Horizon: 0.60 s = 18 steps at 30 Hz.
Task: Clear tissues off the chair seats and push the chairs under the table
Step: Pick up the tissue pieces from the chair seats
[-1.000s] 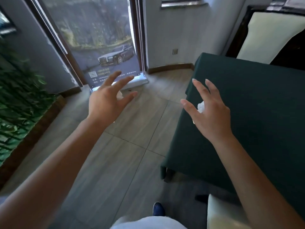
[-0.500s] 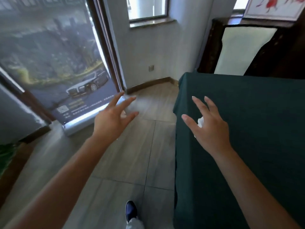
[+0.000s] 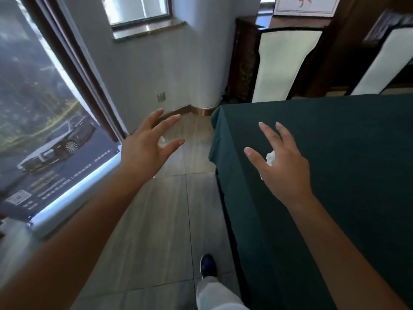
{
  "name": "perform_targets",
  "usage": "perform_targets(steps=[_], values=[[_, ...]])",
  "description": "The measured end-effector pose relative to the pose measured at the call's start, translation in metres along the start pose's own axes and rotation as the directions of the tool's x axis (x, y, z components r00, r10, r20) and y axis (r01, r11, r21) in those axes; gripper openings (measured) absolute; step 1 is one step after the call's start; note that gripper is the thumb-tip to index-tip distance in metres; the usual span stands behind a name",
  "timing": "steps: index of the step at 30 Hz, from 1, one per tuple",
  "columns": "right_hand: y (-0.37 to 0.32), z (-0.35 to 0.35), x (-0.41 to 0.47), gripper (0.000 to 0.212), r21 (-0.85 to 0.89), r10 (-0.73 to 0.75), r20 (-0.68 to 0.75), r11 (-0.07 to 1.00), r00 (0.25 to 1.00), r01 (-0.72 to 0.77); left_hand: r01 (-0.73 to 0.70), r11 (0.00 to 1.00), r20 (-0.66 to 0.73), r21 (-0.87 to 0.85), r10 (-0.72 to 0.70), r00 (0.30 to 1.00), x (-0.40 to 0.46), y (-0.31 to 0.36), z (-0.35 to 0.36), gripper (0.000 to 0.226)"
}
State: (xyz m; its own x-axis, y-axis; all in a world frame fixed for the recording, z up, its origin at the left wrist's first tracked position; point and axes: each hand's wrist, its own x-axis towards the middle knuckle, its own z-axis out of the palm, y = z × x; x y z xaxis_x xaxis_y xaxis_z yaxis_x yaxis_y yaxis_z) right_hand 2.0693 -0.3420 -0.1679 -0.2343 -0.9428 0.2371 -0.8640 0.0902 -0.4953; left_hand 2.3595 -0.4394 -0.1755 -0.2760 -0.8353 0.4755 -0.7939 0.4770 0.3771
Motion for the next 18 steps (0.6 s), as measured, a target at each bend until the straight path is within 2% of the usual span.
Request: perform_targets(steps=[8,11,18], values=[[0.027,0.02,0.143,0.066,0.028,0.059,-0.053,0.998,0.997,-0.058,-0.053,0.999,0.002,0.011,0.053,0.999,0.139,-0.022,0.052,0.055],[0.034,0.024,0.197,0.067,0.032,0.031,-0.07,0.999,0.997,-0.029,-0.047,0.999,-0.018,0.014,0.048,0.999,0.19,-0.025,0.064,0.054],[0.056,0.037,0.287,0.069,0.05,0.062,-0.091,0.997,0.994,-0.058,-0.085,0.996,0.033,-0.028,0.086,0.996,0.294,-0.035,0.12,0.054]])
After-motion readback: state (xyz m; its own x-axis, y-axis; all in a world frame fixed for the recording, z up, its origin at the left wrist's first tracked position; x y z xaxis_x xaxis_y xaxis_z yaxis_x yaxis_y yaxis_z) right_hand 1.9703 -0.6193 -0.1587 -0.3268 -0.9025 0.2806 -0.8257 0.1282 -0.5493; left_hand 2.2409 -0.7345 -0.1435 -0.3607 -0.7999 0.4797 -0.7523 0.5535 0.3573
